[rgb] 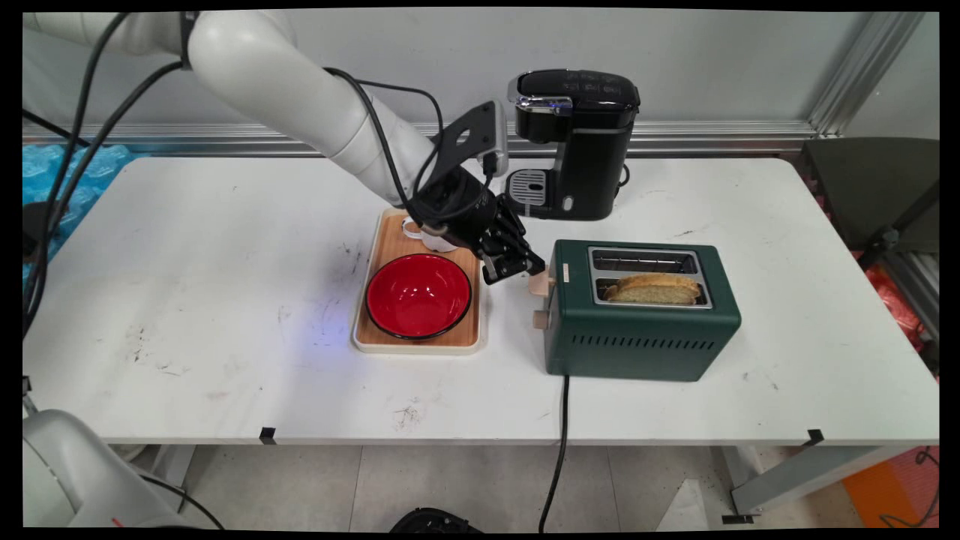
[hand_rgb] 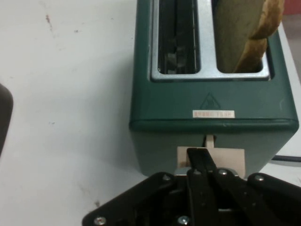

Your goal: Press the toaster switch

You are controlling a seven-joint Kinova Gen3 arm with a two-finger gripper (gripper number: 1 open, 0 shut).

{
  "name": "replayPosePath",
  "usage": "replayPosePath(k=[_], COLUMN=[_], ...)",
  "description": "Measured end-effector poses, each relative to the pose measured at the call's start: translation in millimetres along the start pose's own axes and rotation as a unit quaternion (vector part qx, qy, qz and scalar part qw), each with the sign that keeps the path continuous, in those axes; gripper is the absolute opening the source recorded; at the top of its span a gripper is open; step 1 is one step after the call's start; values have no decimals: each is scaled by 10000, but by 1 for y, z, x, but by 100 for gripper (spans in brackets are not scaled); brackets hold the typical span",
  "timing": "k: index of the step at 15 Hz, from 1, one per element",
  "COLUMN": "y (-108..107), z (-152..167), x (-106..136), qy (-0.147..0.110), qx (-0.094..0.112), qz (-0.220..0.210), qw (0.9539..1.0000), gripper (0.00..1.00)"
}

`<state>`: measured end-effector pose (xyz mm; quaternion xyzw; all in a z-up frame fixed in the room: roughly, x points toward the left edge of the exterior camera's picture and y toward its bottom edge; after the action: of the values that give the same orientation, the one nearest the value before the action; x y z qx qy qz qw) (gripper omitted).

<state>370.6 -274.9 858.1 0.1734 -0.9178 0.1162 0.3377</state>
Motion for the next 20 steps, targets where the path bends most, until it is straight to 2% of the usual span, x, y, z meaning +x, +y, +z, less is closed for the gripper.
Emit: replayPosePath(k=[20], y=[8], z=[20], x=[-21], qy=[86], qx=[-89], qz=[-142], qw=[9998], gripper=[0])
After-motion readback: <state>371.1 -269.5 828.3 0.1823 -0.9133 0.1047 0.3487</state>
